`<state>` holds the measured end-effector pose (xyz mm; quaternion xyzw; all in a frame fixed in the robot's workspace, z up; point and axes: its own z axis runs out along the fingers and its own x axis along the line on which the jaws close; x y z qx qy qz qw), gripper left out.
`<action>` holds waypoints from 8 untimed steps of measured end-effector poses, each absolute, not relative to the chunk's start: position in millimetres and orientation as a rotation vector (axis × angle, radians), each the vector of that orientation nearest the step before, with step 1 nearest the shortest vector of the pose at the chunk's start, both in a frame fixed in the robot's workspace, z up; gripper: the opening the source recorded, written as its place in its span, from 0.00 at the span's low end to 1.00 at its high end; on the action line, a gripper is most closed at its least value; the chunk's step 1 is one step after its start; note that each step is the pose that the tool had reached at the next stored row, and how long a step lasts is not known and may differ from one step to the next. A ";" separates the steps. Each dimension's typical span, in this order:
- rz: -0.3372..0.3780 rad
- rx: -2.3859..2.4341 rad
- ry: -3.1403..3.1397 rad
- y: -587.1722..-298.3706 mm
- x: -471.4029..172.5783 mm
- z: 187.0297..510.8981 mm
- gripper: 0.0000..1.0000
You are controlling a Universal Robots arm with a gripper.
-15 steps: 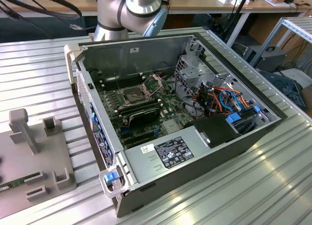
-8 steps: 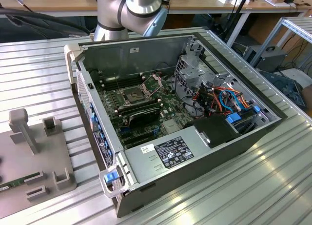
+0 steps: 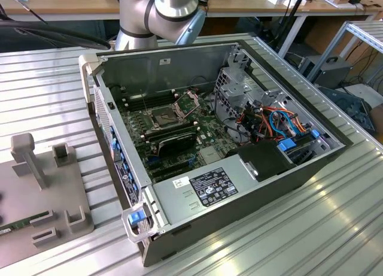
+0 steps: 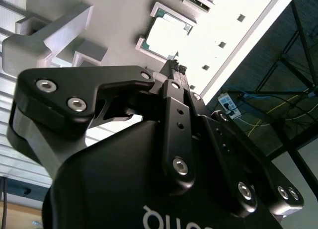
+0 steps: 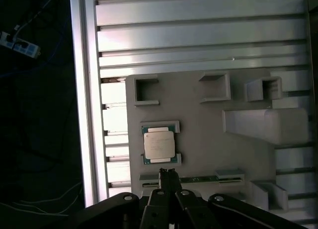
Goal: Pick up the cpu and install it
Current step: 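Reach for the cpu, then pick up the cpu and move it towards the insertion slot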
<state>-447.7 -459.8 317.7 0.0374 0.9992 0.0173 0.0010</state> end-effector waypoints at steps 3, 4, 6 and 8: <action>0.054 0.117 3.137 -459.8 -447.7 317.5 0.11; 0.054 0.117 3.137 -459.8 -447.7 317.4 0.11; 0.054 0.118 3.137 -459.7 -447.7 317.3 0.11; 0.054 0.117 3.137 -459.8 -447.7 317.3 0.11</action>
